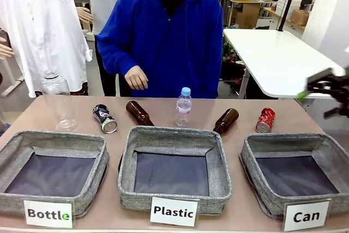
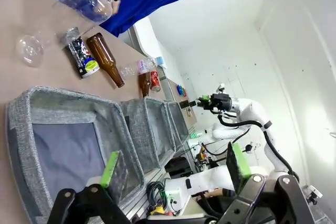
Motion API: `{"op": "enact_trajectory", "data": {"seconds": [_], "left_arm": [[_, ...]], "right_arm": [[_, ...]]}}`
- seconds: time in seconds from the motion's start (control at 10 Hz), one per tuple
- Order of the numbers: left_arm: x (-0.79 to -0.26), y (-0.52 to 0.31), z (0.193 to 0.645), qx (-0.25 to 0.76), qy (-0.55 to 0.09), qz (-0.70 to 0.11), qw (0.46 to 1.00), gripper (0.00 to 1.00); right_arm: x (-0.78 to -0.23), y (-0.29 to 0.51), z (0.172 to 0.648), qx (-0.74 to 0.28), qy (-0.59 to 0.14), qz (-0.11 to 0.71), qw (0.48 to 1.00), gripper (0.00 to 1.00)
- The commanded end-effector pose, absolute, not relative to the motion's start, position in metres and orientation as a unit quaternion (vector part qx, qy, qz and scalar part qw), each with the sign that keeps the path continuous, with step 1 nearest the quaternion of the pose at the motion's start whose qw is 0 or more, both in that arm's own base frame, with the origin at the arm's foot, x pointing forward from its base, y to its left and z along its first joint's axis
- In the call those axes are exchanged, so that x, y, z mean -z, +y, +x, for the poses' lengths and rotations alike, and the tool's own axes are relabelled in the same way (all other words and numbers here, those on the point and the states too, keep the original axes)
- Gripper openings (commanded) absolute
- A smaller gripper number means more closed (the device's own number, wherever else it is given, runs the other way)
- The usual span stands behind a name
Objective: Sort the can waste into the basket.
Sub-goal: Pick up the can waste from the table and place it in the right Fabric basket.
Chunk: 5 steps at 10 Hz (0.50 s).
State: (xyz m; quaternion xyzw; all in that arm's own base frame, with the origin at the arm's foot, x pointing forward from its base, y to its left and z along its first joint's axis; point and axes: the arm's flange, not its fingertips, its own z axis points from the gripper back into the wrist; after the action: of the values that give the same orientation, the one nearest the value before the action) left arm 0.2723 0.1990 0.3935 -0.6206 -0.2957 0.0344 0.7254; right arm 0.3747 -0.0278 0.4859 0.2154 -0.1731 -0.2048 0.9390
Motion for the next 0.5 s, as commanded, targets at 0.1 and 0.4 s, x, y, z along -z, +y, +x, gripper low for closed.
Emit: {"op": "enact_trajectory", "data": {"seconds": [0.1, 0.4], "left_arm": [[-0.394, 0.201, 0.272, -0.025, -0.307, -0.624, 0.718, 1.0], [-0.394, 0.201, 0.272, -0.025, -0.307, -0.624, 0.718, 1.0]], "right_arm": [[-0.481, 0.017, 0.415, 0.172, -0.158, 0.095, 0.968, 1.0], [-0.478, 0.035, 0.364, 0.2, -0.192, 0.071, 0.958, 1.0]]}}
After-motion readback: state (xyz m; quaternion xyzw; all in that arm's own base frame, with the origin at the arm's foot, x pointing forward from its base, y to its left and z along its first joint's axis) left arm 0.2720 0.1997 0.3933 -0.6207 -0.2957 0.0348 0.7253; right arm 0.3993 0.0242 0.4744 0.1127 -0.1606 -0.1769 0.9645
